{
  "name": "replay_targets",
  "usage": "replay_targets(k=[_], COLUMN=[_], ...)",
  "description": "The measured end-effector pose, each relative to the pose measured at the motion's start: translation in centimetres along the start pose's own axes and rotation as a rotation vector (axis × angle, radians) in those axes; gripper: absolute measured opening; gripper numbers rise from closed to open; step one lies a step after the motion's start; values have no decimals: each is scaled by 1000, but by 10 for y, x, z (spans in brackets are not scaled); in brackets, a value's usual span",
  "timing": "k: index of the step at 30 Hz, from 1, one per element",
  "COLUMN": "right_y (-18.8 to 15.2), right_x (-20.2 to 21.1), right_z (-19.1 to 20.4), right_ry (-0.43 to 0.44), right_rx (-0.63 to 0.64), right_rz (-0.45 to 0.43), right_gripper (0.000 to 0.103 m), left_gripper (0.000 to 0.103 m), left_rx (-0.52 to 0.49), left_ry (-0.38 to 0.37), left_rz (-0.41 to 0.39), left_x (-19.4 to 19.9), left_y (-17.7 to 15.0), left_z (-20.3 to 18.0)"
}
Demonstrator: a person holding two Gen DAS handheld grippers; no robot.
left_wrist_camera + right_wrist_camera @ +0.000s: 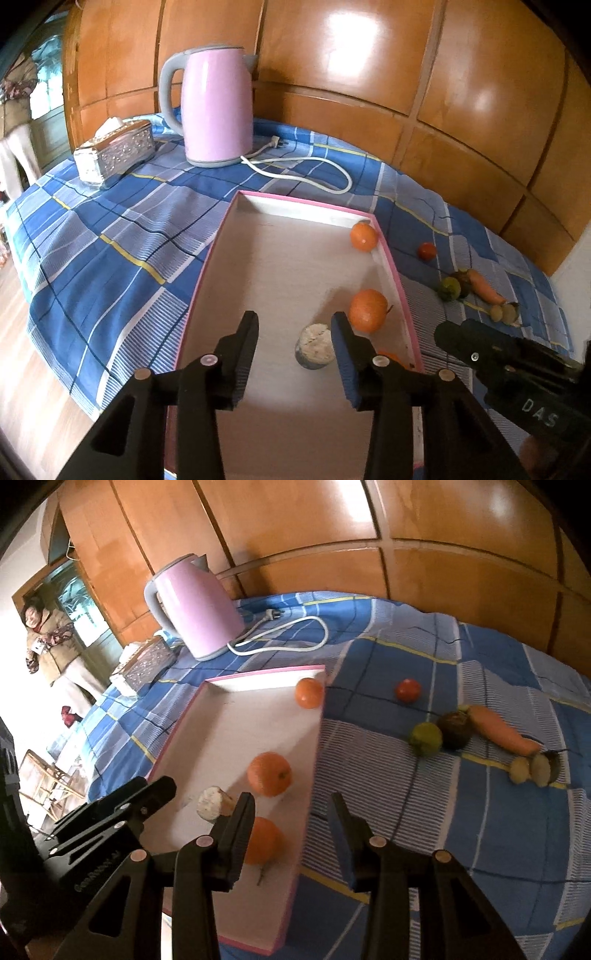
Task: Organize fruits
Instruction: 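Withdraw the left tool from the tray toward the fruit row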
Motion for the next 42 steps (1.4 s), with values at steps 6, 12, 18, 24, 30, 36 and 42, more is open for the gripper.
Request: replay_targets(k=[6, 12, 18, 24, 30, 36, 42], right_y=[-1, -2, -5, -9, -15, -22, -27], right_x=[9, 13, 17, 21, 26, 35, 44], right_z=[-5, -14, -25, -42, -66, -100, -132], right_ry=[-43, -74, -98, -125, -164, -214, -256], right_rx=[18, 15, -7, -44, -95, -169, -232], right_rz=[-34, -56, -66, -67, -67, -74, -85], right_gripper=[42, 42, 42, 42, 42, 42, 42], left_gripper=[47, 48, 50, 51, 52, 52, 52], left_rx=[-24, -46, -61, -75, -100, -114, -109], left_ry=[-8, -12, -22, -36, -45, -54, -90], left_rz=[-8, -15, -8, 0, 2, -6, 7], left_x=[5, 7, 6, 4, 3, 5, 2], left_y=[-2, -4, -7, -10, -11, -7, -6], left_z=[-10, -19, -28, -39, -50, -60, -72])
Point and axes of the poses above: each gripper's, at about its wrist camera, not at the fingertips, and x roughly against the way its jaws point, z to its left, y to its top, the point moved 9 cm from there along -x, roughly the way its jaws point, and after that the axes turned 3 degrees about -x, right-handed, at the moved point
